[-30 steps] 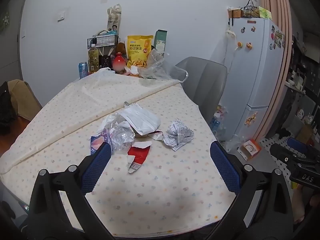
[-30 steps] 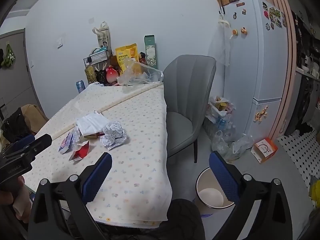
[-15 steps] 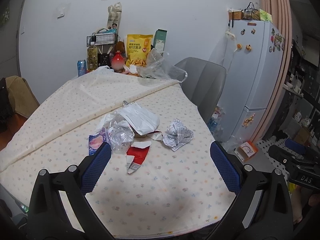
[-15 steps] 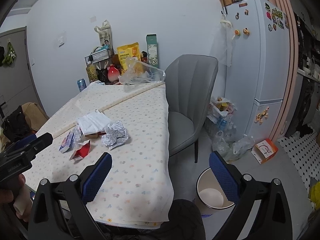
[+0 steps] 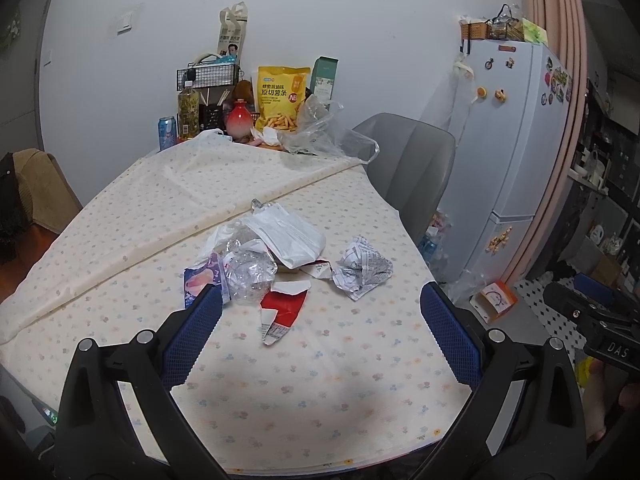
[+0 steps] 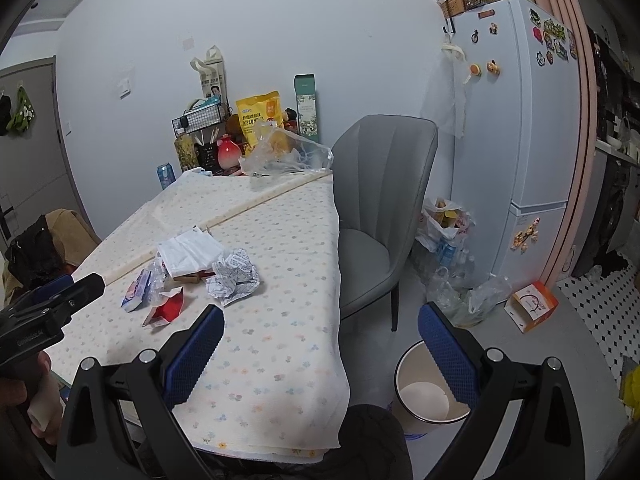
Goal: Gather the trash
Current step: 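Move both grippers toward the trash pile on the table, then grasp the blue-white snack wrapper with the left gripper while the right grasps crumpled printed paper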
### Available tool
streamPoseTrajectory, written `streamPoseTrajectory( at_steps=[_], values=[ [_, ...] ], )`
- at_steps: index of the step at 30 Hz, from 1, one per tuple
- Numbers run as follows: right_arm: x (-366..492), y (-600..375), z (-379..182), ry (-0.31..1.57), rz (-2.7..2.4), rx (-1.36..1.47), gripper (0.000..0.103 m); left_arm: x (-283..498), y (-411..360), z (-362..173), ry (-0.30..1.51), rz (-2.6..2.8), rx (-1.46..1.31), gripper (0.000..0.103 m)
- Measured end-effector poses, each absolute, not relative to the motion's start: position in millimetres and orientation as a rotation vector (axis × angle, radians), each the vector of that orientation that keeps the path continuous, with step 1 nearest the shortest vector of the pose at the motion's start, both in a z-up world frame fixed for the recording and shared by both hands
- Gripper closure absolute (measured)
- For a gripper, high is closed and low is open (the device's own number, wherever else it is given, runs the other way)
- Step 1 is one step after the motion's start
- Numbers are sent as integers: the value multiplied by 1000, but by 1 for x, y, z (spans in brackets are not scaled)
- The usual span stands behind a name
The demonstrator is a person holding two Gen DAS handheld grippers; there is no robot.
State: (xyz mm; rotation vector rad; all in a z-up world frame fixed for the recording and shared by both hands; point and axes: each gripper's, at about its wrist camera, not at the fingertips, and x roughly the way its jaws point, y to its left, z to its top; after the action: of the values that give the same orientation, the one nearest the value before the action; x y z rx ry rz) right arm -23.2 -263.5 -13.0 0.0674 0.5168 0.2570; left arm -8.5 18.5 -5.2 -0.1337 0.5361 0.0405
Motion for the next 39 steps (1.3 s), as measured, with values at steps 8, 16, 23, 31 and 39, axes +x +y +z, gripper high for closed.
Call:
streamPoseTrajectory(
  at_steps=[8, 16, 23, 31, 39],
  values=[
    [-15, -254, -17, 546, 288, 57, 8, -14, 40, -5, 539, 54, -156, 5],
    [-1, -235, -22, 543, 345, 38, 8, -9, 75, -9, 541, 88, -199, 5],
    [22, -211, -32, 570, 422, 22, 8, 9, 108, -29, 591, 152, -244, 11],
    [48, -191, -45, 656, 491, 40, 11, 38, 129, -60, 676, 185, -306, 17],
    [83, -164, -57, 711, 534, 28, 15, 70, 142, -86, 745, 210, -347, 22]
  ],
)
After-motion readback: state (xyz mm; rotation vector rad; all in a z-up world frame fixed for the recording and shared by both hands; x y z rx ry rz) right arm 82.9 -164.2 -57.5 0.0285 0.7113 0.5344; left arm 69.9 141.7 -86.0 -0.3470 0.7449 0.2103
